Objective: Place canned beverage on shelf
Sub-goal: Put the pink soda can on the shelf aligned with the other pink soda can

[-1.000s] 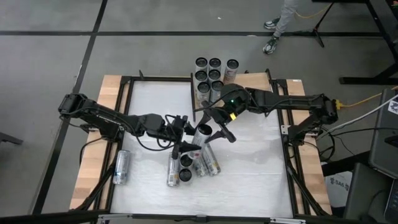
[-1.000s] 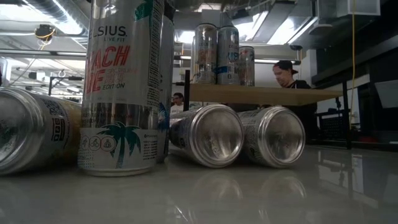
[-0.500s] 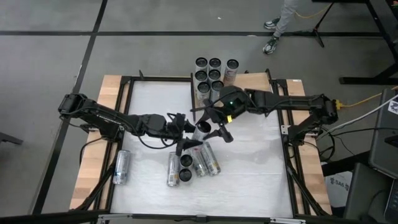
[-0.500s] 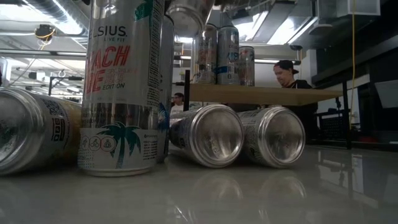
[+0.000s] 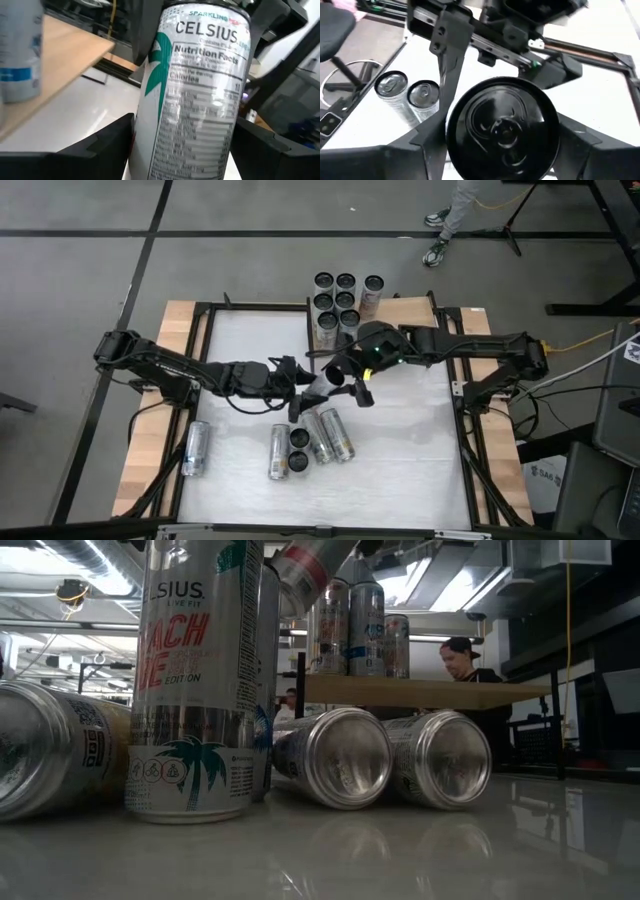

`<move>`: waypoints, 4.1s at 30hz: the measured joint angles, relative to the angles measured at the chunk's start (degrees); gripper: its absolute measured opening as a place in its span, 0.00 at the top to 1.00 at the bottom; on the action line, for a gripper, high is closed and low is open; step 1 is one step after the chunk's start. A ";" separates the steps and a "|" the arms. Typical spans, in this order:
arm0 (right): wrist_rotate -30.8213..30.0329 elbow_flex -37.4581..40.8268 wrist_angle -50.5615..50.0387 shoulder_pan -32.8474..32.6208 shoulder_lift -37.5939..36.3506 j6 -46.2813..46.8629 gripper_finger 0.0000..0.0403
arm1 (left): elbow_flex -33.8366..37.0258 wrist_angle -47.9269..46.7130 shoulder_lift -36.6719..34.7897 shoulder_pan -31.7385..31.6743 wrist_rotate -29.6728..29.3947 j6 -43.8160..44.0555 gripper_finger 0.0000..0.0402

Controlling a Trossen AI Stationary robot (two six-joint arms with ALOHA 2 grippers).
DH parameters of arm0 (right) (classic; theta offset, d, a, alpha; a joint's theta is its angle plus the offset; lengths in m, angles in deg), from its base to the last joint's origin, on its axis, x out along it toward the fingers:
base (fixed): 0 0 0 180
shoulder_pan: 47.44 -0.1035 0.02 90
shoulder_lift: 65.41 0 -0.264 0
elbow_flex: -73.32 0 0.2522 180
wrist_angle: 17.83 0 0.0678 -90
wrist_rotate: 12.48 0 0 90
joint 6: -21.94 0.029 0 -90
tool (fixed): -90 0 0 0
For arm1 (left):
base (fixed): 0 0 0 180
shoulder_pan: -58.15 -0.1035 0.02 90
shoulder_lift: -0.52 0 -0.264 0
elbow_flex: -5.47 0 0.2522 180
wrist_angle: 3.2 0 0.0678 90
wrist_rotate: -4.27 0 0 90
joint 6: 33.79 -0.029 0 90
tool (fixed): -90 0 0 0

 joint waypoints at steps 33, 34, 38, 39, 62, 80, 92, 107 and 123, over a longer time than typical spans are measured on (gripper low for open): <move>-11.17 -0.02 -23.39 0.17 -0.65 11.47 0.36 | 0.17 -9.10 0.04 -2.05 -1.90 -0.80 0.13; -11.76 -0.02 -25.60 0.17 -0.65 13.12 0.36 | 0.17 -9.83 0.04 -2.05 -1.90 -0.80 0.13; -14.25 -0.02 -33.04 0.15 -0.67 22.14 0.36 | 0.17 -11.30 0.04 -2.05 -1.92 -0.83 0.12; -14.96 -0.02 -34.94 0.13 -0.67 24.69 0.36 | 0.17 -11.47 0.04 -2.05 -1.92 -0.83 0.12; -34.69 -0.09 -47.43 -13.37 2.43 87.24 0.36 | 0.17 -12.91 0.02 -2.05 -2.01 -0.87 0.13; -30.90 -0.04 -47.63 -14.10 13.51 89.87 0.36 | 0.17 -13.42 0.03 -1.86 -1.97 -0.87 0.13; -30.42 -0.04 -46.91 -14.10 13.53 89.83 0.36 | 0.17 -13.44 0.02 -1.86 -1.97 -0.85 0.13; -28.89 -0.04 -47.11 -14.10 13.53 89.71 0.06 | 0.17 -13.44 0.04 -1.86 -1.97 -0.85 0.13; -29.05 -0.07 -50.62 -14.12 7.88 74.48 0.02 | 0.17 -13.88 0.03 -1.81 -1.95 -0.83 0.13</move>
